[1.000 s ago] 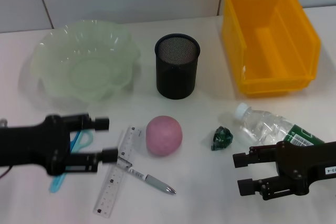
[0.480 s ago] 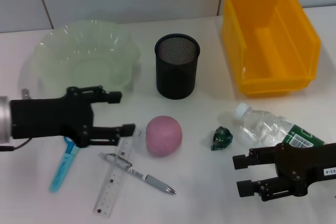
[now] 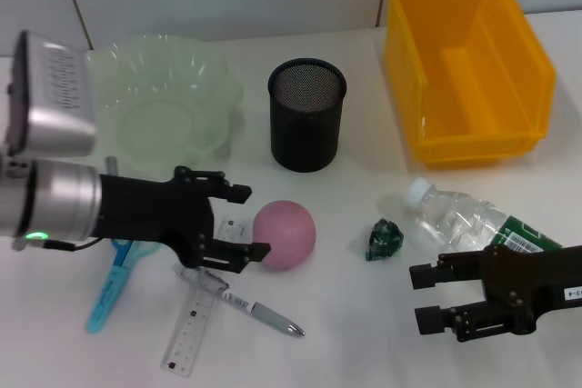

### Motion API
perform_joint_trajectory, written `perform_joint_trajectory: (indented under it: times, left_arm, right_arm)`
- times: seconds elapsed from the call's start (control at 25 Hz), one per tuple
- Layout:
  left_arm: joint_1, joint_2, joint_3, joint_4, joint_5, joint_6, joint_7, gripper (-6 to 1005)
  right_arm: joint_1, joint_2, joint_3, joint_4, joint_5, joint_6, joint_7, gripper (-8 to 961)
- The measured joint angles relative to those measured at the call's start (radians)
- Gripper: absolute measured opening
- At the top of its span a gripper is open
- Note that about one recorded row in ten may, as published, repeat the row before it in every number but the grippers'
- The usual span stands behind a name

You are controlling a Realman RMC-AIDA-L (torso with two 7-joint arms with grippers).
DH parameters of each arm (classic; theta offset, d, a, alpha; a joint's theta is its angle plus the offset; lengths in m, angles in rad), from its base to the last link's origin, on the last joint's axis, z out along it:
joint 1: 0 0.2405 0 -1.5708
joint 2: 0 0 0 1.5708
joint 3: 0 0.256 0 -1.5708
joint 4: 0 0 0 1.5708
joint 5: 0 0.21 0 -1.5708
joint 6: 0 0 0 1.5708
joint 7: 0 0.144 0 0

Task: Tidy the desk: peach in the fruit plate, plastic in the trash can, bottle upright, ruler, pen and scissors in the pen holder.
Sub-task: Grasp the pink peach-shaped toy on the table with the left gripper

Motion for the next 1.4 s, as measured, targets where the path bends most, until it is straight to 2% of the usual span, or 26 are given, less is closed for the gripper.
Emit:
perform_joint_trajectory:
  times: [0.12, 0.2, 0.52, 0.76, 1.08, 1.4]
  left_arm:
    - [-0.005, -0.001, 0.026, 0.0, 0.0, -0.024, -0.006, 729]
    - [-0.027, -0.001, 0.089, 0.001, 0.013, -0.083, -0.043, 726]
    - [-0.062, -0.007, 0.155, -0.007, 0.049, -0.148, -0.087, 715]
    - [-0.078, -0.007, 0.243, -0.009, 0.056, -0.227, -0.125, 706]
    - [-0.087, -0.007, 0.298, -0.013, 0.071, -0.272, -0.152, 695]
    - [-0.087, -0.007, 0.31, -0.015, 0.073, -0.3, -0.153, 684]
  right_arm:
    - [0.0, -0.001, 0.001, 0.0, 0.0, 0.0, 0.001, 759]
    - [0.0, -0.001, 0.0, 0.0, 0.0, 0.0, 0.002, 759]
    - [0.005, -0.002, -0.003, 0.0, 0.0, 0.008, 0.004, 758]
    - [0.008, -0.003, -0.005, 0.0, 0.0, 0.008, 0.005, 759]
    - [0.01, -0.003, -0.002, 0.0, 0.0, 0.009, 0.005, 758]
    - [0.01, -0.003, 0.001, 0.0, 0.0, 0.009, 0.005, 758]
